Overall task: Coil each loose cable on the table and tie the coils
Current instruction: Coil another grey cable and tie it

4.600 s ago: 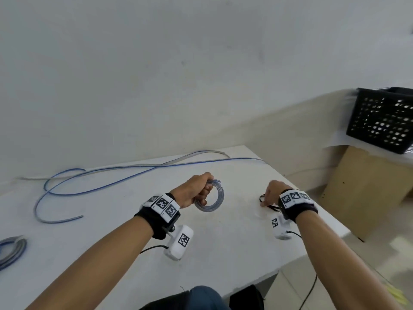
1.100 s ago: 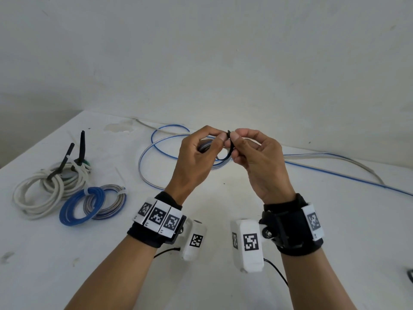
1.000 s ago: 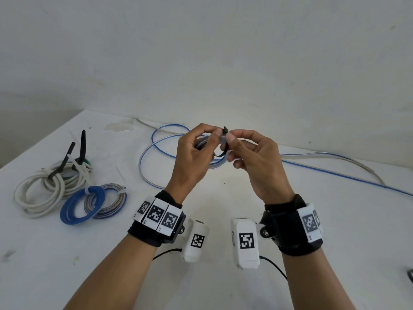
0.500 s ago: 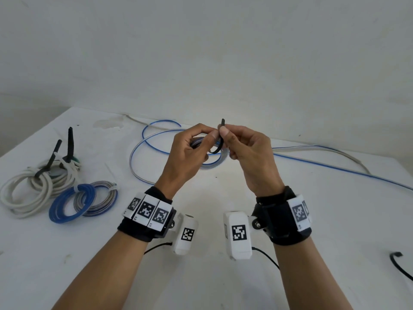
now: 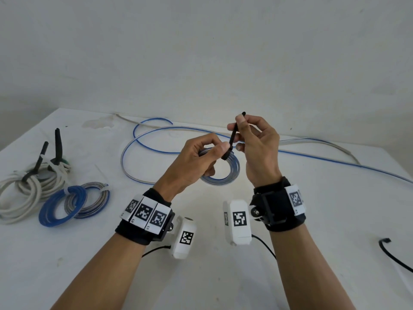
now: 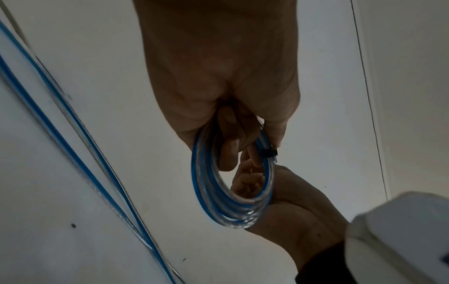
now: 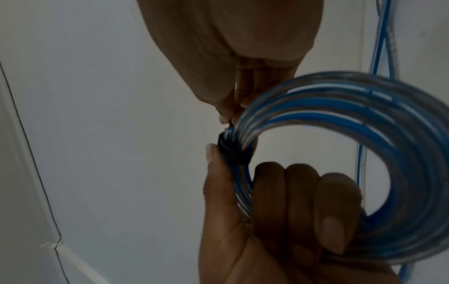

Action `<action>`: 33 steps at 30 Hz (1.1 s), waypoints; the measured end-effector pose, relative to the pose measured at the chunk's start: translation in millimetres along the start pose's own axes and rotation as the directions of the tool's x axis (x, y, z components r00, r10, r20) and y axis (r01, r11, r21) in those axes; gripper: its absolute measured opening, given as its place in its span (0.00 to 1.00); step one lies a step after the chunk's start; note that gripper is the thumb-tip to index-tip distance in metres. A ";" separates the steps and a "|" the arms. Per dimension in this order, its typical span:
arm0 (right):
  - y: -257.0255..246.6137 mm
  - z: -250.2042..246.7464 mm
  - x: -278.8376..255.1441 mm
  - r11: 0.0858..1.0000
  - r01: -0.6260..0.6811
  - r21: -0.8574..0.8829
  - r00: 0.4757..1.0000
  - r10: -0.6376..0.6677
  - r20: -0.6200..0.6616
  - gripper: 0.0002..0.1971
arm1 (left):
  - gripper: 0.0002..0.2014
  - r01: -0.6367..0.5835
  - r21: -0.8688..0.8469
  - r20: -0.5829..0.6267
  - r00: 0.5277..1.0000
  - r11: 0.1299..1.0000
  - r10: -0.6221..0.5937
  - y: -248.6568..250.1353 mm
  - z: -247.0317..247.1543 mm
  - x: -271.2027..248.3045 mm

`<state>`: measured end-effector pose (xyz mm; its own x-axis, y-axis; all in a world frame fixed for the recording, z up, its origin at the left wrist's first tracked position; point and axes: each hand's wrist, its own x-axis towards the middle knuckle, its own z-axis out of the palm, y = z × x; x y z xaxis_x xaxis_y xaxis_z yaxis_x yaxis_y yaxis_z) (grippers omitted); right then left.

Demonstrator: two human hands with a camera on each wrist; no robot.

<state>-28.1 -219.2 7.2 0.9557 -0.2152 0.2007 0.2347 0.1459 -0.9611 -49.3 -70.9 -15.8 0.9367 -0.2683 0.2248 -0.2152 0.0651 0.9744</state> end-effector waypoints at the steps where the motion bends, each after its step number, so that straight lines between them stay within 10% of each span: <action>1: -0.8 -0.2 0.5 1.000 0.003 0.012 1.000 -0.003 -0.004 0.05 | 0.13 0.004 -0.009 0.004 1.000 1.000 -0.004 0.8 0.5 -0.1; 17: 6.6 -6.1 -0.6 0.957 -0.120 0.265 0.993 0.122 0.012 0.07 | 0.17 0.189 -0.057 -0.018 0.981 0.980 -0.191 3.4 11.9 -4.5; 23: -0.6 -8.0 -1.4 0.940 -0.301 0.159 0.934 0.256 0.250 0.10 | 0.15 0.133 -0.057 -0.102 0.985 0.990 -0.138 7.4 8.6 -2.4; 33: 7.0 -3.3 -8.4 0.980 -0.163 0.116 0.949 0.124 0.289 0.12 | 0.23 0.152 -0.020 -0.097 0.983 0.988 -0.153 2.7 8.7 -2.6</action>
<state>-35.1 -219.5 -1.8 0.9876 0.0924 0.1266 0.0949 0.2900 -0.9523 -54.7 -78.3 -13.7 0.9809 -0.1808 0.0714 -0.0647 0.0423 0.9970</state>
